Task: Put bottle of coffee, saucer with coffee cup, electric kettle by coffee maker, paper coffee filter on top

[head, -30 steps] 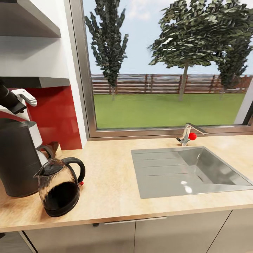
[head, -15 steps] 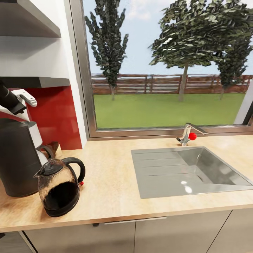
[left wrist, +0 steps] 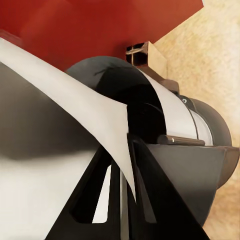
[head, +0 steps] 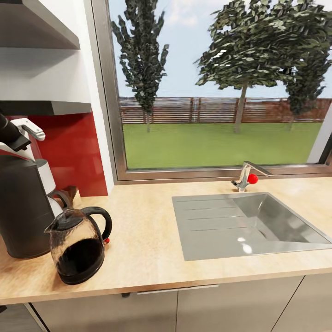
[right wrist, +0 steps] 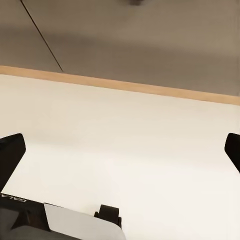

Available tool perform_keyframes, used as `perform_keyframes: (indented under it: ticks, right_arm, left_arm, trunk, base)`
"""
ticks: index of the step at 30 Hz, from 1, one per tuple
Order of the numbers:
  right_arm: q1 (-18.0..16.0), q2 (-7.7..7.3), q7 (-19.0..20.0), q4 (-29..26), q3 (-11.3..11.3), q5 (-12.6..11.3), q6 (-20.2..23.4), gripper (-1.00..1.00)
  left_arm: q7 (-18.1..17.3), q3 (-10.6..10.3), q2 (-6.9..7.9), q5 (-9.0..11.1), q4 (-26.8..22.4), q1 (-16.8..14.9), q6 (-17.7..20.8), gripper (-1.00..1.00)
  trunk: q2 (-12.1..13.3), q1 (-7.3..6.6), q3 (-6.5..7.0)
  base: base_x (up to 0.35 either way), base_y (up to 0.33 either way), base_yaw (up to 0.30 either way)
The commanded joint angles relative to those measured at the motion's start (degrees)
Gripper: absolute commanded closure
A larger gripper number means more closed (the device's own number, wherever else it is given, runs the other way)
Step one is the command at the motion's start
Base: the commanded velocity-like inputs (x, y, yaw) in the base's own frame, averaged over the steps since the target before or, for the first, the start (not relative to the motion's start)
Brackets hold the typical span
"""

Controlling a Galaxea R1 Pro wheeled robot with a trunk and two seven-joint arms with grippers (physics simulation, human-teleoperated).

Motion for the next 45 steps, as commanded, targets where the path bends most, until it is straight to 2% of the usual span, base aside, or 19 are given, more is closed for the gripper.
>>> perform_keyframes:
  ticks: [1,45]
  right_arm:
    - [-0.1,-0.01,0.1,0.0,0.0,0.4,-0.2,-1.00]
    - [-0.1,-0.01,0.1,0.1,0.0,0.4,-0.2,-1.00]
  left_arm:
    - [-0.4,-0.3,0.08,-0.4,-0.1,-0.1,0.1,1.00]
    - [-0.4,-0.2,0.08,-0.3,0.1,-0.1,0.1,1.00]
  trunk:
    - [-0.1,0.01,-0.09]
    - [-0.1,0.01,-0.09]
  base:
    - [0.000,0.000,0.000]
    - [0.013,0.004,0.000]
